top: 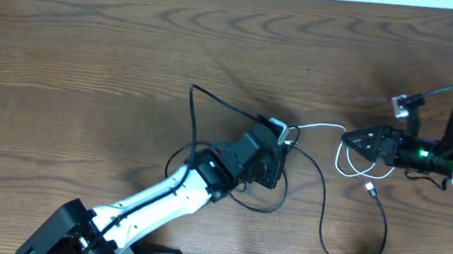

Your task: Untangle cables

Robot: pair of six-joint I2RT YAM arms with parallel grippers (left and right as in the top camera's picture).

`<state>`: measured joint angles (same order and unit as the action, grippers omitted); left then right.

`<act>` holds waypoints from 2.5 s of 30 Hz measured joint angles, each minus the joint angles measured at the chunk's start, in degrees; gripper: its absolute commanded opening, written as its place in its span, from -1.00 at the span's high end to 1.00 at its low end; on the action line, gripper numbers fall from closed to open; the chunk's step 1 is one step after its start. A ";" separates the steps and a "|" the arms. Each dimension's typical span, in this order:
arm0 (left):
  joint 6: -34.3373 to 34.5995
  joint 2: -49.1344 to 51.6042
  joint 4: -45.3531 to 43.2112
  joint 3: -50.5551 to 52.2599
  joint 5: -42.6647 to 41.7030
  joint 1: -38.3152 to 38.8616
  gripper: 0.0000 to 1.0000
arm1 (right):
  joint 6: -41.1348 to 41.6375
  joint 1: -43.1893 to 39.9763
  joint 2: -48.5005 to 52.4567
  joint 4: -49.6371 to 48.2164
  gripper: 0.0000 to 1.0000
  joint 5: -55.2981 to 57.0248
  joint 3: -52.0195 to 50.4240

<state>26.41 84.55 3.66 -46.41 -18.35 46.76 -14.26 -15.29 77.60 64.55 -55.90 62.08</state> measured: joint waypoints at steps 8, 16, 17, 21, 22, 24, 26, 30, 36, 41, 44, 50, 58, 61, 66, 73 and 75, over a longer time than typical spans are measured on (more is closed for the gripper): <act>-1.18 -2.86 -2.64 0.00 -15.85 -8.37 0.84 | 8.61 11.34 0.00 -8.92 -0.99 6.51 0.00; -1.14 -7.30 -2.62 0.00 -21.07 -16.90 0.85 | 37.57 16.61 0.00 -11.13 -0.99 25.27 0.00; -1.01 -7.45 -2.62 0.00 -21.53 -17.44 0.85 | 39.60 16.98 0.00 -11.74 -0.99 26.34 0.00; -0.46 -7.74 -3.50 0.02 -24.17 -19.10 0.85 | 45.42 18.75 0.00 -14.08 -0.99 29.35 0.00; -0.31 -7.74 -4.42 0.02 -25.46 -19.47 0.85 | 46.23 19.17 0.00 -14.12 -0.99 29.94 0.00; 0.17 -7.74 -6.58 0.04 -27.65 -20.00 0.85 | 47.23 19.78 0.00 -14.12 -0.99 30.95 0.00; 0.74 -7.74 -9.09 0.11 -29.49 -20.52 0.85 | 48.06 20.52 0.00 -14.14 -0.99 32.44 0.00; 3.52 -7.80 -16.02 0.22 -31.89 -22.73 0.85 | 48.65 22.05 0.00 -13.92 -0.98 36.28 0.00; 7.67 -7.85 -22.91 0.24 -34.56 -25.40 0.85 | 49.09 23.08 0.00 -13.81 -0.98 40.94 0.00; 12.04 -7.85 -30.80 0.31 -35.98 -26.23 0.85 | 49.68 23.10 0.00 -14.14 -0.99 44.87 -0.39; 13.90 -7.85 -34.64 0.31 -37.20 -26.45 0.85 | 50.31 23.08 0.00 -15.45 -0.98 44.54 -1.05; 17.49 -7.85 -37.22 0.31 -38.60 -26.47 0.85 | 53.48 23.08 0.13 -18.60 -0.99 42.71 -1.53; 21.09 -7.85 -38.97 0.31 -38.80 -26.47 0.85 | 67.25 23.08 2.38 -21.55 -0.98 40.89 -1.64; 23.15 -7.85 -41.33 0.33 -38.82 -26.47 0.85 | 69.37 23.10 3.76 -24.37 -0.99 40.72 -1.68; 27.02 -7.85 -47.23 0.33 -39.63 -26.47 0.85 | 74.10 23.34 8.48 -27.58 -0.99 39.47 -1.73; 31.04 -7.85 -49.96 0.33 -40.76 -26.47 0.85 | 78.38 24.52 16.46 -36.96 0.97 34.67 -1.99; 31.69 -7.85 -50.01 0.33 -41.31 -26.47 0.85 | 77.75 24.74 18.27 -37.35 0.97 34.91 -1.99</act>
<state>58.11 76.71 -46.35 -46.09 -59.66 20.29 63.48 9.45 95.88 27.20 -20.99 60.10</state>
